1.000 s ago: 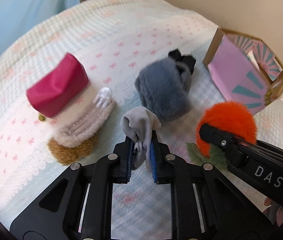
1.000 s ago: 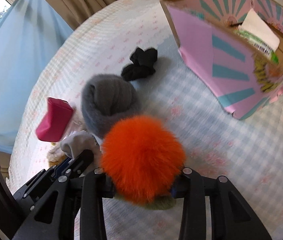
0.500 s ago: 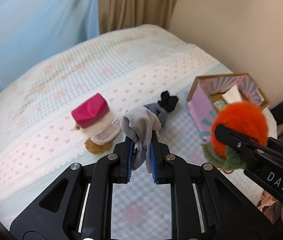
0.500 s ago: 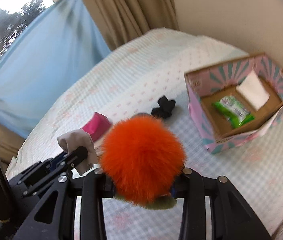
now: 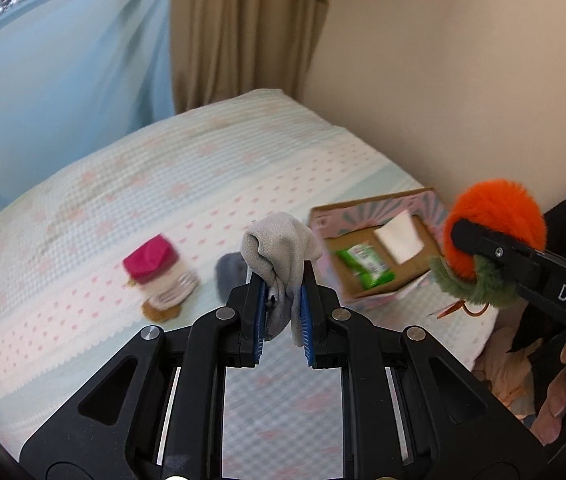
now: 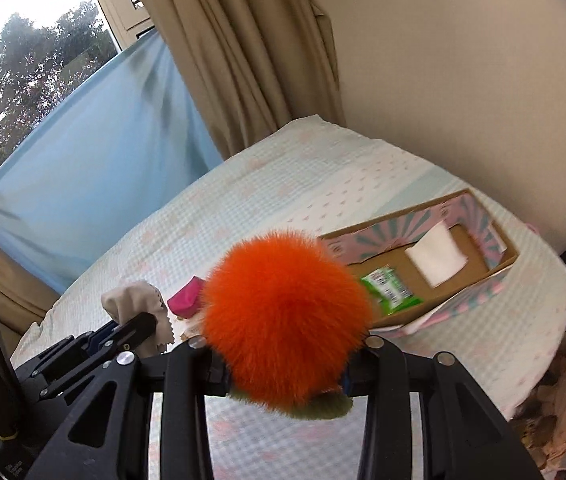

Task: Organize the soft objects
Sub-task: 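Lift the grey sock and orange pompom and carry them over the box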

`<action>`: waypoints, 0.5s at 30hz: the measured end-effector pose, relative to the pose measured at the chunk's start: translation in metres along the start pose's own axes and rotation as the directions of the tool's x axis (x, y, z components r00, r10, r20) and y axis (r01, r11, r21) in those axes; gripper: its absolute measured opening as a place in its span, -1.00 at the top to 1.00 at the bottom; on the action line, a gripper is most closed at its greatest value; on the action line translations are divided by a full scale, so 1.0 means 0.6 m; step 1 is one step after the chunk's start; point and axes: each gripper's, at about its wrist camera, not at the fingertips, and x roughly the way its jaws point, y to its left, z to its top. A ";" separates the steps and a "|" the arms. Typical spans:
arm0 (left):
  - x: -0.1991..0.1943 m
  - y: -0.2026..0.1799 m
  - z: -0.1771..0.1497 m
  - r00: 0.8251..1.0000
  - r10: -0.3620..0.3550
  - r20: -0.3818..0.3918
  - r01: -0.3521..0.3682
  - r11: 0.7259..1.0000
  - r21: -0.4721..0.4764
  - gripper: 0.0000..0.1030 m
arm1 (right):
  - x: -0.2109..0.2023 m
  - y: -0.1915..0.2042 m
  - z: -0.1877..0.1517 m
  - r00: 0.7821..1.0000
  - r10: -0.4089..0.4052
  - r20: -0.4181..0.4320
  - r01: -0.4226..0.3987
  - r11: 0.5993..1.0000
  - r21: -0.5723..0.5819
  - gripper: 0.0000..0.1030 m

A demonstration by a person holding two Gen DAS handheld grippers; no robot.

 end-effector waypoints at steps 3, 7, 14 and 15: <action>0.001 -0.054 0.036 1.000 -0.005 0.014 0.004 1.000 0.025 0.75 | -0.010 -0.039 0.037 1.000 0.009 -0.014 -0.009 1.000 -0.018 0.33; 0.018 -0.123 0.078 1.000 -0.010 0.025 0.010 1.000 0.017 0.75 | -0.014 -0.097 0.077 1.000 0.013 -0.025 -0.014 0.999 -0.029 0.33; 0.103 -0.229 0.117 0.999 -0.039 -0.024 0.038 0.999 -0.016 0.75 | 0.018 -0.204 0.129 0.998 -0.006 -0.063 0.001 0.997 -0.077 0.33; 0.121 -0.243 0.121 0.998 -0.044 -0.033 0.043 0.999 -0.024 0.75 | 0.027 -0.219 0.136 0.997 -0.009 -0.076 0.002 0.997 -0.083 0.33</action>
